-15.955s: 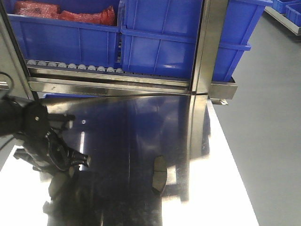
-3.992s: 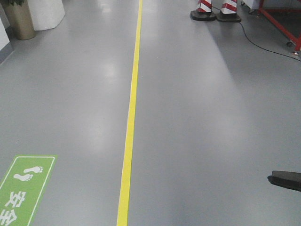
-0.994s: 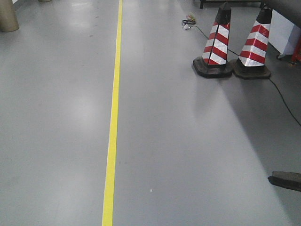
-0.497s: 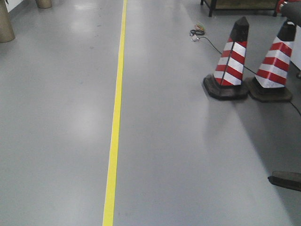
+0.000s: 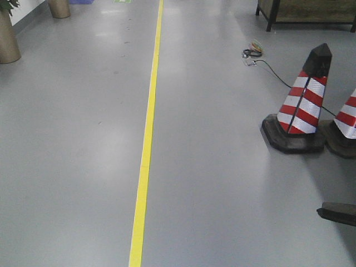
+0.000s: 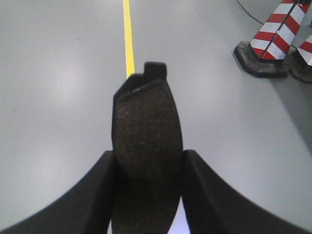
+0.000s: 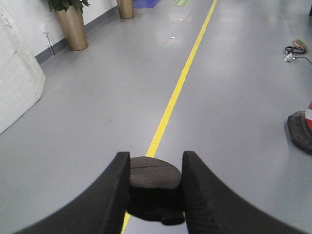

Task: Move and align brake pads A on conveyor
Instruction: 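Drive along the yellow floor line past the striped cones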

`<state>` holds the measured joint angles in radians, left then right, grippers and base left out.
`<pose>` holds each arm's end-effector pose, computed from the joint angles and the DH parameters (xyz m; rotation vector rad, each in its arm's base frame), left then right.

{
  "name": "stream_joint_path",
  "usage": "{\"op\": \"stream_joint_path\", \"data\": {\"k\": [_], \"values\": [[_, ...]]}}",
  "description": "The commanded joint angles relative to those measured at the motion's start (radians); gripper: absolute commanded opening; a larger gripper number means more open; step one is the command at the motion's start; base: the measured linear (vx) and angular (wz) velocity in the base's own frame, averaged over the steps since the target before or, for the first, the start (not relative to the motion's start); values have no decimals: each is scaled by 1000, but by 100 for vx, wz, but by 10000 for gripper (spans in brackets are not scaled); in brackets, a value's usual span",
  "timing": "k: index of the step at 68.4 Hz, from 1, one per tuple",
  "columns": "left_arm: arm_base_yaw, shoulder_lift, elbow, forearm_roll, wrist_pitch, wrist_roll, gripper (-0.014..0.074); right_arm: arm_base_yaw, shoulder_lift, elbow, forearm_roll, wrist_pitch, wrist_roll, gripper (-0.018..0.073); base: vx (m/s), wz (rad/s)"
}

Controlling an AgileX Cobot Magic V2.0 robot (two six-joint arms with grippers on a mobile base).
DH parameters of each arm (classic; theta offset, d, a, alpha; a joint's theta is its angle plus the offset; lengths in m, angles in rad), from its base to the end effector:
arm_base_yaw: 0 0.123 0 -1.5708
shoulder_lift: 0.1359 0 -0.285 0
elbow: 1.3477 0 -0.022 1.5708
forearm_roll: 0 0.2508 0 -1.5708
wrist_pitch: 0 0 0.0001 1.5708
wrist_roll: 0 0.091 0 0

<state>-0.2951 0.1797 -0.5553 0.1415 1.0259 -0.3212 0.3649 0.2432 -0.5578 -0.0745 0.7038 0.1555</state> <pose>0.0225 0.0046 0.2952 -0.0207 2.1308 -0.1921 0.0429 0.0117 0.3198 -0.2164 1.8677 0.2741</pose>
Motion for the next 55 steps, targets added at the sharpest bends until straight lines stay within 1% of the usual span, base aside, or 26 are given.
{"op": "stream_joint_path", "data": {"k": [1, 55], "values": [[-4, 12, -27, 6, -88, -2, -6, -5, 12, -26, -9, -102, -5, -4, 65, 1], [-4, 12, -27, 6, -88, -2, -6, -5, 12, -26, -8, -102, -5, -4, 61, 0]]}}
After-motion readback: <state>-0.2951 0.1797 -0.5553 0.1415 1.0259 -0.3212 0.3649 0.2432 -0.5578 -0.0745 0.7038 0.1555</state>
